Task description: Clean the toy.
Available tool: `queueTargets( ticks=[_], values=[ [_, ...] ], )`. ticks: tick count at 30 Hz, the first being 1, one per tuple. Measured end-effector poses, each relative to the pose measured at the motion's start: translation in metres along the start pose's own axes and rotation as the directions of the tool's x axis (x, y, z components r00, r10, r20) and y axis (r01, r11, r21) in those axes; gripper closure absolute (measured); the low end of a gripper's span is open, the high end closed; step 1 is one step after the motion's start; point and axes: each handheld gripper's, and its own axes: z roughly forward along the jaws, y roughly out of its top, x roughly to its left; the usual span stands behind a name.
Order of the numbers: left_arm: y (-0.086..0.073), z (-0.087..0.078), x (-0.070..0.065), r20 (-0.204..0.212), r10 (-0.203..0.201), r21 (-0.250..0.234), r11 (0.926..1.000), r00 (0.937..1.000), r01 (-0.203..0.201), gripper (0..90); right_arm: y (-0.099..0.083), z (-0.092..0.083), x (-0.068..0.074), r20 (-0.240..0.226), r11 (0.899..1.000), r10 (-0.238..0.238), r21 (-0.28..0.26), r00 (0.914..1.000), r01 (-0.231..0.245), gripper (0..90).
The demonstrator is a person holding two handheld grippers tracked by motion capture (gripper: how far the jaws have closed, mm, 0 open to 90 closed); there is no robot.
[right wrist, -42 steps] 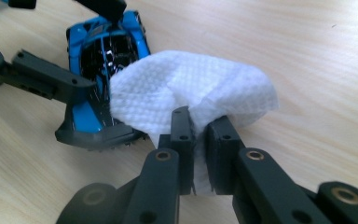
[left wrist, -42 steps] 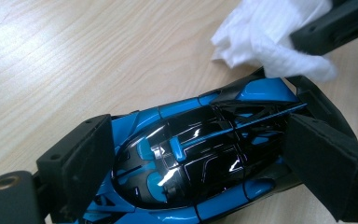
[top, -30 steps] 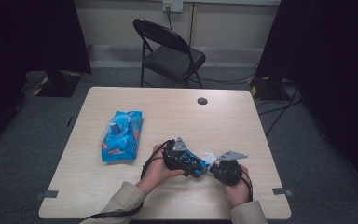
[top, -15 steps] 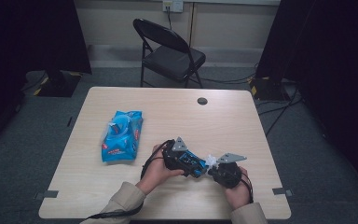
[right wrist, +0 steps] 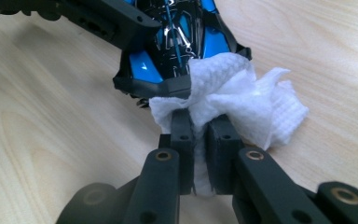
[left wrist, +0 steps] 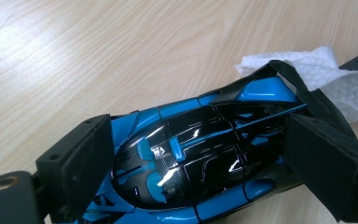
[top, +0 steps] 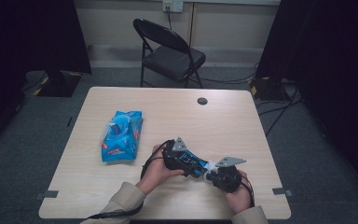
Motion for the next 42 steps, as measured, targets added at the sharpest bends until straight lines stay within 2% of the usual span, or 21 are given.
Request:
queueTargets(
  ticks=[5,15,20,27,34,42],
  values=[
    [0.0,0.0,0.0,-0.001,0.0,0.0,1.0,1.0,0.0,8.8,-0.002,-0.001,0.003,-0.022,1.0,0.003,0.006,0.9998,-0.003,83.2],
    [-0.001,0.0,0.0,-0.007,-0.003,-0.001,1.0,1.0,0.003,8.3,0.0,0.002,0.021,-0.066,0.999,-0.031,0.017,0.9974,0.032,83.1],
    [-0.001,0.0,0.001,-0.009,-0.001,-0.004,1.0,1.0,0.001,8.1,0.001,0.005,0.026,-0.093,0.999,-0.035,0.016,0.995,0.037,83.0],
    [-0.001,0.0,0.001,-0.009,-0.004,-0.005,1.0,1.0,0.004,8.1,0.005,0.009,0.034,-0.11,0.998,-0.062,0.019,0.9921,0.064,82.9],
    [0.0,0.0,0.001,-0.008,-0.003,0.0,1.0,1.0,0.003,8.1,0.005,0.01,0.035,-0.119,0.998,-0.059,0.018,0.9911,0.062,82.9],
    [0.0,0.0,0.001,-0.009,-0.005,0.002,1.0,1.0,0.005,8.1,0.007,0.013,0.041,-0.171,0.997,-0.077,0.017,0.9822,0.081,82.9]
  ],
)
